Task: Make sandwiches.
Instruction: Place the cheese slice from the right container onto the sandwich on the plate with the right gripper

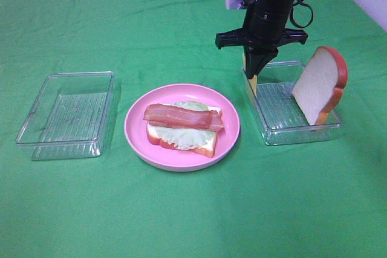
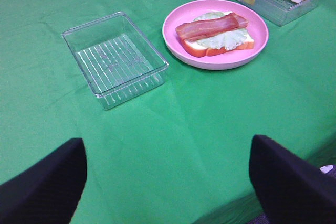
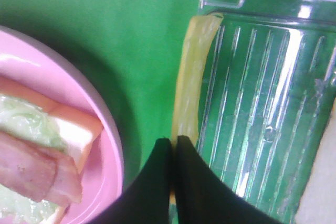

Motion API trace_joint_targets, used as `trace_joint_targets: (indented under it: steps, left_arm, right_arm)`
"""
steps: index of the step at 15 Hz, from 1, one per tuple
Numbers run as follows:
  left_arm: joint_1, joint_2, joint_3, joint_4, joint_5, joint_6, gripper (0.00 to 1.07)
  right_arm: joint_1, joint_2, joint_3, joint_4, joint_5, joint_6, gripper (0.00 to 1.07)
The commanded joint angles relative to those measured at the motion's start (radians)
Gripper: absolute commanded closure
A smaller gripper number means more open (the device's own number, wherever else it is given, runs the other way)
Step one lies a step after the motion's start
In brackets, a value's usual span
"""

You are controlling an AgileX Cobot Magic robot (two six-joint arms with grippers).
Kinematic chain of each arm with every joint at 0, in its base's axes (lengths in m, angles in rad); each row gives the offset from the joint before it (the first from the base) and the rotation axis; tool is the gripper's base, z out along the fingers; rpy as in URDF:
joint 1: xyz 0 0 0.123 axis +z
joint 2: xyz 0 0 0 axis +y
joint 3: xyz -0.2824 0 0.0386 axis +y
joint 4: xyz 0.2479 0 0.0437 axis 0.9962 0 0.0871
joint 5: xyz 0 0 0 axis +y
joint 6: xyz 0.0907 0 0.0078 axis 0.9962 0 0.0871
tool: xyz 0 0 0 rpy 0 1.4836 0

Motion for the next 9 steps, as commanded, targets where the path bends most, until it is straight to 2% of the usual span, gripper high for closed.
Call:
trace_joint_targets:
  steps: [1,6,9]
  left_arm:
    - [-0.005,-0.023,0.002,0.002,-0.008,-0.007,0.26]
    - [-0.005,-0.023,0.002,0.002,-0.008,-0.007,0.26]
    - [-0.005,-0.023,0.002,0.002,-0.008,-0.009,0.26]
  right_arm:
    - [-0.006,-0.068,-0.006,-0.009,0.021,0.007,1.07]
    - [-0.006,-0.195,-0.006,0.016,0.070,-0.018,1.07]
    - [-0.005,-0.218,-0.003,0.156,0.070,-0.070,1.07]
